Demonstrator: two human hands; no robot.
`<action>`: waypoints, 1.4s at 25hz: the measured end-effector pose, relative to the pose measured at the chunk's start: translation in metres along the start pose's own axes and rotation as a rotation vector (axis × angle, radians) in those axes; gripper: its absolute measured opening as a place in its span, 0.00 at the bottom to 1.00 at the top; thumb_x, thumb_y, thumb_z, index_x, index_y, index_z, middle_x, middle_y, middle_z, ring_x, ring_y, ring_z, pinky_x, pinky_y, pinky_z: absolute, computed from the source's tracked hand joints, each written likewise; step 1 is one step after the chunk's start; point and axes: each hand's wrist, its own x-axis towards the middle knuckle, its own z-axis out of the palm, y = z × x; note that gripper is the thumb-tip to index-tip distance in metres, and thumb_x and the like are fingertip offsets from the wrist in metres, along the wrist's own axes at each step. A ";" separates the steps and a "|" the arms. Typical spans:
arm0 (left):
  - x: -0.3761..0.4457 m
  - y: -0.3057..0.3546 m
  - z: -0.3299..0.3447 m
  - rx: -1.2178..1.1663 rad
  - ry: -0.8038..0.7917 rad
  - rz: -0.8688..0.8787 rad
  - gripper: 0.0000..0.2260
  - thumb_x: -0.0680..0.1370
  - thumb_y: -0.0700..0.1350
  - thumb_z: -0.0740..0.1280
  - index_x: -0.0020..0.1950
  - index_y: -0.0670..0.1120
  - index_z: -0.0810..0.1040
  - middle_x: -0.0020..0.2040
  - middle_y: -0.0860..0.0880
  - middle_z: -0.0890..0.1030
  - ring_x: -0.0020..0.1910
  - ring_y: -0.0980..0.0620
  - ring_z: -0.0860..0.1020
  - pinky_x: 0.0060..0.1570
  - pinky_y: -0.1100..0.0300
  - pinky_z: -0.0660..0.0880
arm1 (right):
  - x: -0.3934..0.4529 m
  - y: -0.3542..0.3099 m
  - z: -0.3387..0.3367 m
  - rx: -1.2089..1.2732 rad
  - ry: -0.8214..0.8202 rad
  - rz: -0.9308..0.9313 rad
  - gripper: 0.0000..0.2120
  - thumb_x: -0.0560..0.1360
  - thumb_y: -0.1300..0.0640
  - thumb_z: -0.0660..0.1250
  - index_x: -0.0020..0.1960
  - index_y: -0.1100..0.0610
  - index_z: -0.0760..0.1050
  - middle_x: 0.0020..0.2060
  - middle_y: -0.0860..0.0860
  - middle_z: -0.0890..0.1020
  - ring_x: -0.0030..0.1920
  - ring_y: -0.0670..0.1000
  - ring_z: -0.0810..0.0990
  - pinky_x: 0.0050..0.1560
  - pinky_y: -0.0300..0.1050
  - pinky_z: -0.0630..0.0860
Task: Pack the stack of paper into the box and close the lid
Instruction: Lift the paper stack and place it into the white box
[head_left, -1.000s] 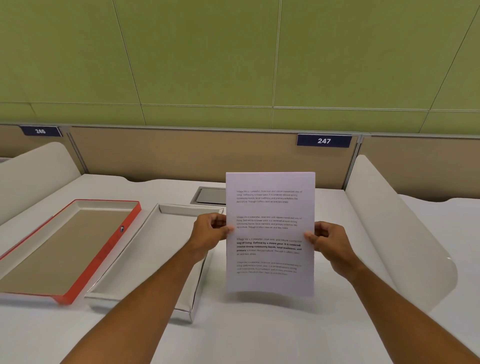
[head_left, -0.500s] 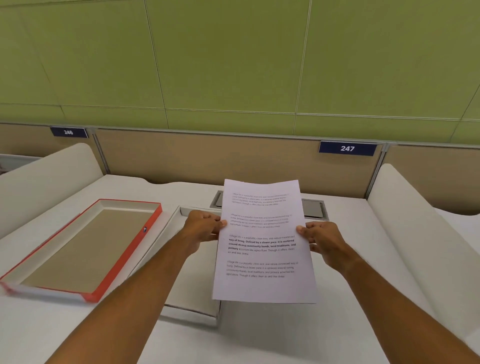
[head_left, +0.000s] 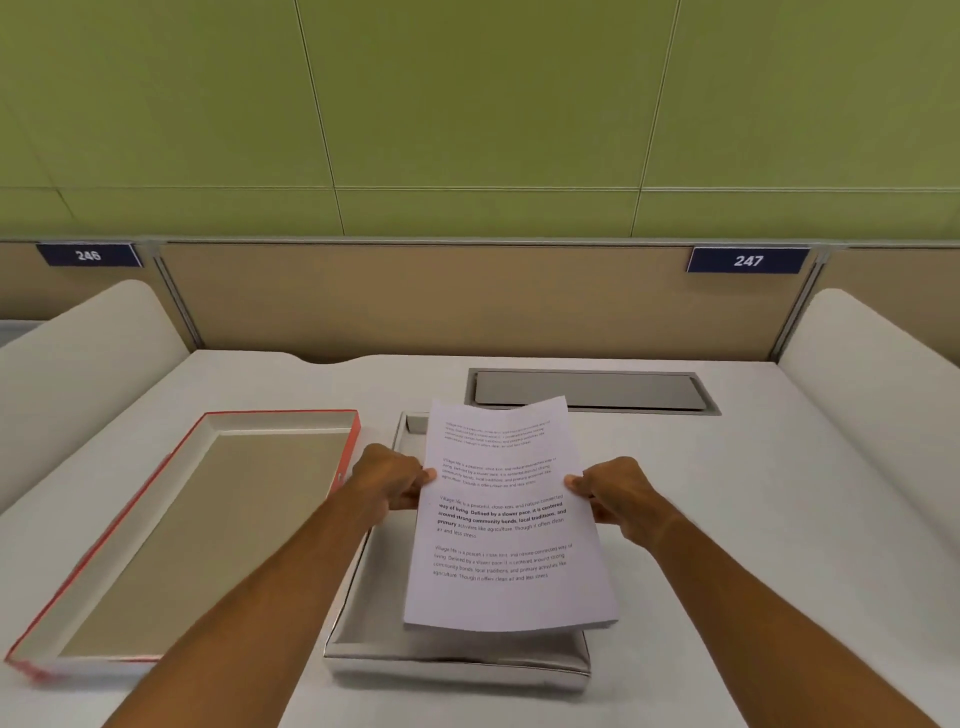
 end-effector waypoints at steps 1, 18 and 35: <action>0.007 -0.004 -0.006 0.013 0.002 -0.009 0.11 0.71 0.30 0.72 0.52 0.30 0.77 0.47 0.36 0.85 0.40 0.42 0.86 0.42 0.47 0.84 | 0.002 0.003 0.012 -0.017 0.012 0.013 0.09 0.72 0.66 0.72 0.35 0.63 0.74 0.41 0.61 0.85 0.39 0.58 0.86 0.35 0.47 0.83; 0.059 -0.026 -0.012 0.454 0.097 0.094 0.15 0.70 0.43 0.77 0.36 0.45 0.71 0.49 0.42 0.84 0.33 0.50 0.79 0.29 0.61 0.75 | 0.022 0.011 0.088 -0.356 0.232 0.098 0.08 0.73 0.59 0.70 0.45 0.60 0.71 0.45 0.57 0.82 0.43 0.60 0.84 0.46 0.53 0.84; 0.058 -0.017 -0.001 0.412 -0.239 -0.118 0.36 0.78 0.67 0.49 0.77 0.44 0.63 0.76 0.40 0.67 0.73 0.38 0.67 0.69 0.44 0.65 | 0.027 0.004 0.099 -0.528 0.094 0.120 0.06 0.74 0.59 0.64 0.46 0.62 0.72 0.45 0.56 0.80 0.47 0.58 0.82 0.46 0.47 0.79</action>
